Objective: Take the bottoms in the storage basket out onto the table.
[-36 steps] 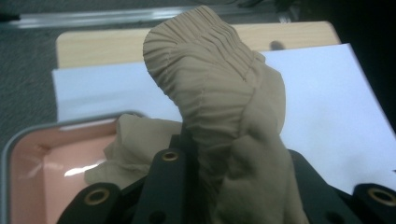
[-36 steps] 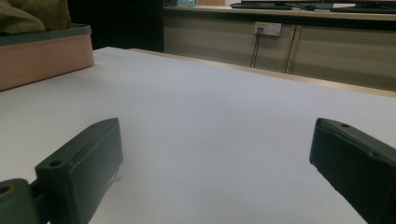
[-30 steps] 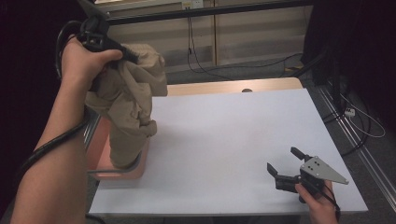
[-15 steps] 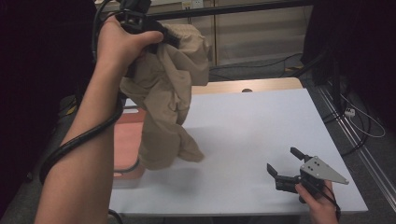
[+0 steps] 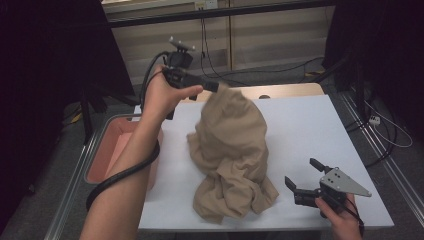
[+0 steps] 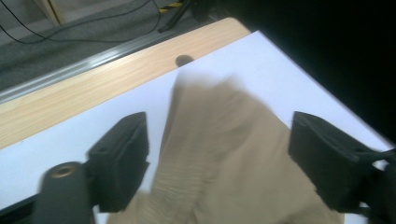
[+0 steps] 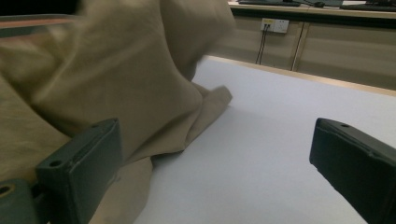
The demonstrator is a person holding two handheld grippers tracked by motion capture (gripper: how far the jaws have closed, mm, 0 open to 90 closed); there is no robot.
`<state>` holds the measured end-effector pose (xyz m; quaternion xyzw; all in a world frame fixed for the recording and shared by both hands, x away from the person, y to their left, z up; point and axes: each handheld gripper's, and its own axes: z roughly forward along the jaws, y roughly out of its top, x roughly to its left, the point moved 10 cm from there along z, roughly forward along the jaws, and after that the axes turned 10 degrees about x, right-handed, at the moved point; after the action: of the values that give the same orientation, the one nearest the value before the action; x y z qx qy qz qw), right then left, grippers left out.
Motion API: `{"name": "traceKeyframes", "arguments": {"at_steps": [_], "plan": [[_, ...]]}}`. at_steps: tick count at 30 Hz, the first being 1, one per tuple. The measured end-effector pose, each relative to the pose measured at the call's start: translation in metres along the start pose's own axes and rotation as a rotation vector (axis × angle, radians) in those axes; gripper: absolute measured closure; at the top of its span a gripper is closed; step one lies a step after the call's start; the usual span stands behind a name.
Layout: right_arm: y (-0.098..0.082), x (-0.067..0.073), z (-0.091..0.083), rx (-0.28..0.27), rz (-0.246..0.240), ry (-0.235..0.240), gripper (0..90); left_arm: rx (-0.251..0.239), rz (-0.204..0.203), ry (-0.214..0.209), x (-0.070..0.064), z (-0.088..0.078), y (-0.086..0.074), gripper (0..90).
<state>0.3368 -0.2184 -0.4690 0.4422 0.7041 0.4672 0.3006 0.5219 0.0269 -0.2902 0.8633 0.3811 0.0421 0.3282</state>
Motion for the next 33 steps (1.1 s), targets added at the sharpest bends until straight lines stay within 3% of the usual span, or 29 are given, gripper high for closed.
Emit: {"name": "traceKeyframes", "arguments": {"at_steps": [2,4,9,18,33], "plan": [[0.0,0.001,0.001,0.005,-0.012,-0.001,2.0,0.015,-0.005,-0.011,0.005,0.014,-0.015,18.8],[-0.001,0.002,0.003,0.016,-0.026,0.0,2.0,0.031,0.009,0.005,0.011,0.027,-0.031,17.5],[-0.001,0.004,0.008,0.043,-0.066,-0.006,2.0,0.033,0.013,0.012,0.022,0.049,-0.06,15.5],[0.006,0.001,0.018,0.083,-0.084,-0.021,2.0,-0.006,0.023,0.034,0.027,0.063,-0.094,14.2],[0.024,0.0,0.042,0.134,-0.071,-0.009,1.8,-0.03,-0.017,0.099,0.04,0.084,-0.141,10.3]]}}
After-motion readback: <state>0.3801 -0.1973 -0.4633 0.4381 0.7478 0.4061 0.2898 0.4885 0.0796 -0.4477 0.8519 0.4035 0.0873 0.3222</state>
